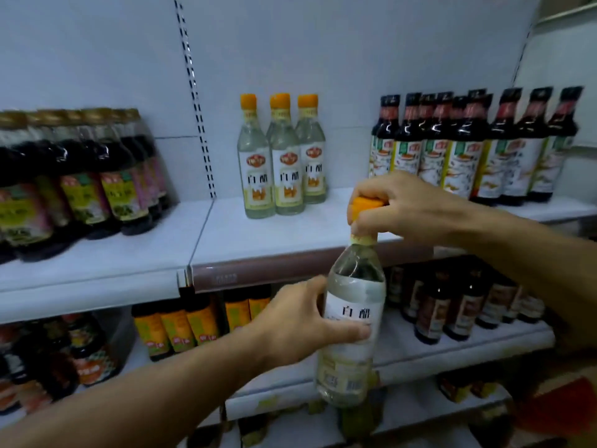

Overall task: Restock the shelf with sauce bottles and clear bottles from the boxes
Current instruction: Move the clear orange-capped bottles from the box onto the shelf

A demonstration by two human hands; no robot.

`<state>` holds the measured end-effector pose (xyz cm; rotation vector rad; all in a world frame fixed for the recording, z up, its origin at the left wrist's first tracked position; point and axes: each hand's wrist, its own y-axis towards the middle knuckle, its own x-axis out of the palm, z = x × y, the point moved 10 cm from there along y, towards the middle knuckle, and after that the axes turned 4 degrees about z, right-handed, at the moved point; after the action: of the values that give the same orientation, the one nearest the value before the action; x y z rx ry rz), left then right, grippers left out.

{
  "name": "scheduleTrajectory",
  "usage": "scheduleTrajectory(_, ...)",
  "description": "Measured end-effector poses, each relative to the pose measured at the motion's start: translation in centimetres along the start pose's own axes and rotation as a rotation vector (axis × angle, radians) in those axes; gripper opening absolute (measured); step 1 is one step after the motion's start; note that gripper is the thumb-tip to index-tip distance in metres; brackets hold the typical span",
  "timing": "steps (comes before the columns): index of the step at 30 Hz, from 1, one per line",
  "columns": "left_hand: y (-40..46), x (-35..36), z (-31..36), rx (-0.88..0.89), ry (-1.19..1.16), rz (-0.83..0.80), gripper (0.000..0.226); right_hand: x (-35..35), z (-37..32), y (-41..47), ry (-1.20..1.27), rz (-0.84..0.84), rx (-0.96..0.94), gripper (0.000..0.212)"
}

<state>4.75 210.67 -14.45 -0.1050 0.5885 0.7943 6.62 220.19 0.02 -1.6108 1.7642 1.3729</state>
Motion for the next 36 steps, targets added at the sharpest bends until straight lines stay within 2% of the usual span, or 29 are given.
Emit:
scheduleTrajectory(3,1.1,-1.9,3.7,0.052,0.013,0.037,0.045,-3.5,-0.3,1.6,0.097,0.051,-0.01,0.035)
scheduleTrajectory(6,2.7,-3.6,6.9,0.092,0.047,0.105,0.053,-6.9,-0.3,3.2,0.161,0.092,-0.028,0.026)
scheduleTrajectory(8,3.9,-4.3,8.8,0.122,0.026,0.135,0.056,-9.1,-0.5,4.2,0.155,0.128,-0.067,0.028)
scheduleTrajectory(13,6.5,-4.9,11.7,0.164,-0.041,0.177,0.043,-12.5,-0.4,6.7,0.215,0.169,-0.114,0.019)
scheduleTrajectory(21,10.6,-7.1,13.2,0.164,-0.035,0.276,0.039,-15.4,0.7,10.9,0.213,0.188,-0.168,0.012)
scheduleTrajectory(24,12.2,-8.1,12.8,0.163,-0.072,0.311,0.047,-16.1,1.2,12.7,0.195,0.211,-0.168,0.008)
scheduleTrajectory(26,13.2,-8.8,12.0,0.154,-0.096,0.338,0.049,-16.3,1.5,14.2,0.192,0.232,-0.164,0.009)
scheduleTrajectory(29,14.7,-9.2,10.0,0.123,-0.083,0.404,0.041,-15.7,2.5,16.6,0.153,0.25,-0.148,0.014)
scheduleTrajectory(31,15.4,-9.5,8.3,0.089,-0.014,0.504,0.044,-15.1,3.4,18.3,0.106,0.263,-0.128,0.02)
scheduleTrajectory(32,15.4,-9.9,7.7,0.096,0.093,0.584,0.049,-14.7,4.0,19.1,0.08,0.275,-0.112,0.022)
scheduleTrajectory(34,15.0,-10.4,7.9,0.192,0.394,0.738,0.061,-13.8,5.2,20.7,0.022,0.295,-0.074,0.028)
scheduleTrajectory(36,15.2,-9.8,8.0,0.305,0.605,0.764,0.066,-12.6,6.4,22.2,-0.04,0.306,-0.034,0.032)
